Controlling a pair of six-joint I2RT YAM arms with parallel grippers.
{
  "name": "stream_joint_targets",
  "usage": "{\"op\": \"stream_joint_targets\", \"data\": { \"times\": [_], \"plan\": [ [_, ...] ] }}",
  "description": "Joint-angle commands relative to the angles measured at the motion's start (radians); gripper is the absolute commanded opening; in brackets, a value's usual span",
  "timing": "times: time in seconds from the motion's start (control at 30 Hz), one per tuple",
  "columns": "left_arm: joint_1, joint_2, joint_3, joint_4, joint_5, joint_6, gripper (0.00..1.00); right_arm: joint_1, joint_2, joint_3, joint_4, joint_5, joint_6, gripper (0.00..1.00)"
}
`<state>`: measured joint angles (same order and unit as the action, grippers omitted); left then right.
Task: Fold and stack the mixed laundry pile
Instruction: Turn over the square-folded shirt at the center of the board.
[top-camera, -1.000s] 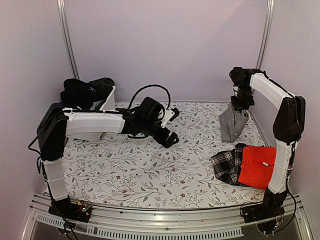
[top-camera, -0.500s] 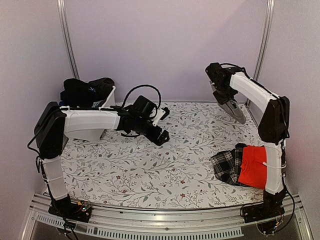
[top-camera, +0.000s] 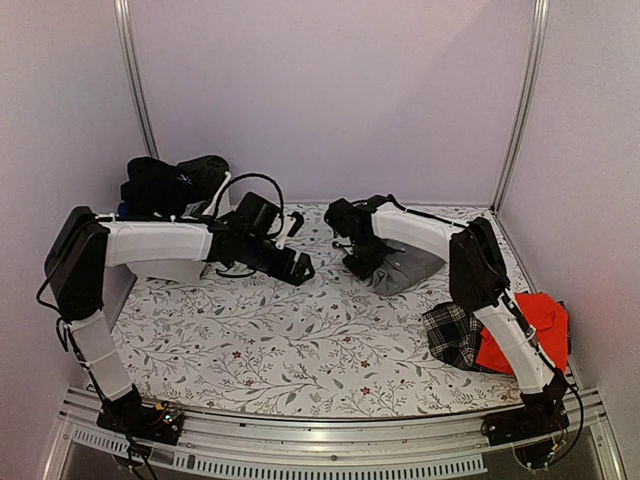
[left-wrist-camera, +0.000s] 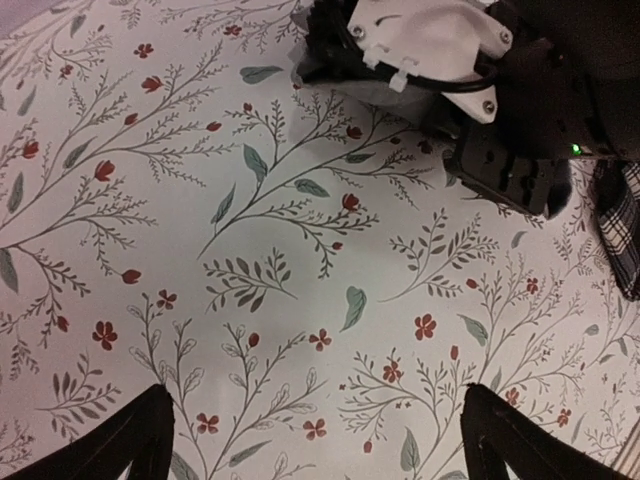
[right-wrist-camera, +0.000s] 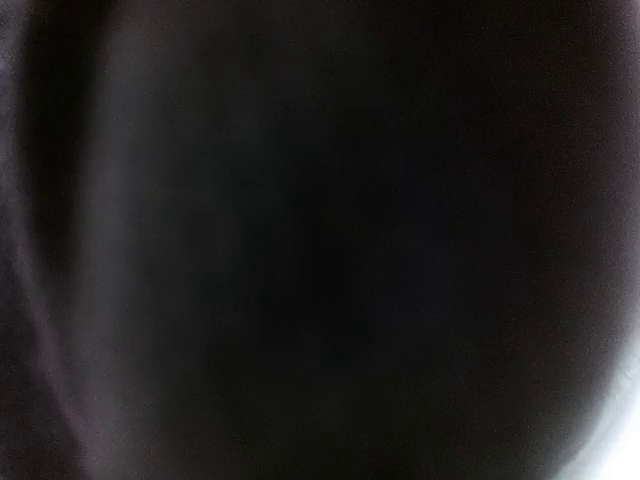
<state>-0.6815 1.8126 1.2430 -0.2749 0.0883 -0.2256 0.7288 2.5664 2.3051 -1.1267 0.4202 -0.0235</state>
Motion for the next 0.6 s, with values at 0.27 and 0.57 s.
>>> {"op": "stream_joint_targets", "data": {
  "times": [0.27,0.57],
  "plan": [
    [0.217,-0.233,-0.207,0.136,0.138,-0.29,1.0,0.036,-0.064,0.095,0.269,-0.905,0.243,0.74],
    [0.208,-0.211,-0.165,0.181,0.238,-0.315,1.0,-0.14,-0.436,-0.279,0.739,-1.196,0.424,0.96]
  ]
}}
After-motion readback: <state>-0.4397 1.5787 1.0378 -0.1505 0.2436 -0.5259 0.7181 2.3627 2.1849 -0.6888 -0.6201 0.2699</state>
